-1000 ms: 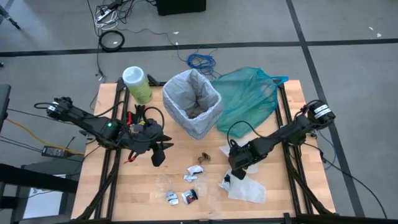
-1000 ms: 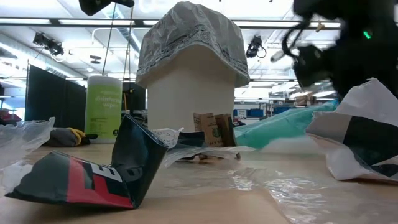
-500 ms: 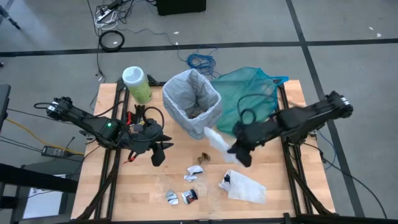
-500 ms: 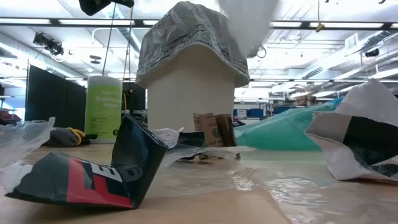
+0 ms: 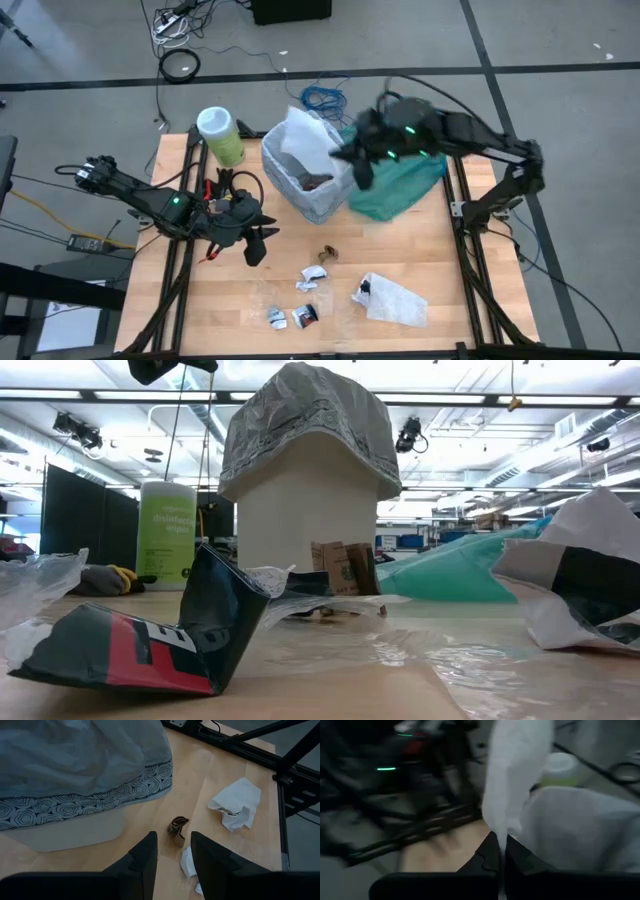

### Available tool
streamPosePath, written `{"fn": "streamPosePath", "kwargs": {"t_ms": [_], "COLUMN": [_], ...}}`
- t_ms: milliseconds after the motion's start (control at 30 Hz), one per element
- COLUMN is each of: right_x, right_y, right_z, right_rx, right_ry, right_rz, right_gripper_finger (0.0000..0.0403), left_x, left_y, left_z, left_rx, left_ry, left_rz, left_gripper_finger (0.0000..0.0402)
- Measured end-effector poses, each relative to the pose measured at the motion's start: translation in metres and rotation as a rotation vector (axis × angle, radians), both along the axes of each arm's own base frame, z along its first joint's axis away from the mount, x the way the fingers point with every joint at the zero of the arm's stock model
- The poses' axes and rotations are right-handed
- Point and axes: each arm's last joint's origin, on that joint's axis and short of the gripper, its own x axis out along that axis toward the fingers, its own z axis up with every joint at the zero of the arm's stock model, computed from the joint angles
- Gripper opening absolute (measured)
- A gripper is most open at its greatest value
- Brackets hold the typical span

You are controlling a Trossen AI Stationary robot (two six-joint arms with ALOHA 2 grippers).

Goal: Place trash/remove bag and relplace
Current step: Put the white tissue paper into the trash bin

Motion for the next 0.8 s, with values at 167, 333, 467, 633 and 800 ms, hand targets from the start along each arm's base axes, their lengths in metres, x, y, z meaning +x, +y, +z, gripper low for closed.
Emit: {"fn": "streamPosePath", "kwargs": {"t_ms": [167,333,467,633,800], "right_x": [0.023,0.027,0.027,0.023,0.003], "right_y": [-0.041,-0.059,-0.056,-0.045,0.006], "right_z": [-0.022,-0.034,-0.033,-0.029,-0.037], "right_rx": [-0.097,-0.070,-0.128,-0.038,0.251], "right_ry": [0.096,0.147,0.147,0.139,0.323], "right_rz": [-0.031,0.040,0.085,0.123,0.388], "right_gripper_finger": [0.0007,0.0075,0.0179,0.0295,0.0310], "left_x": [0.000,0.000,0.000,0.000,-0.001], "left_y": [0.000,0.000,0.000,0.000,0.000], "left_z": [0.000,0.000,0.000,0.000,-0.001], "left_rx": [0.000,0.000,0.001,0.021,0.023], "left_ry": [0.000,-0.001,0.001,0.008,0.012], "left_rz": [0.000,0.000,0.000,-0.013,-0.013], "left_gripper_finger": [0.0126,0.0126,0.0126,0.0126,0.0126]}}
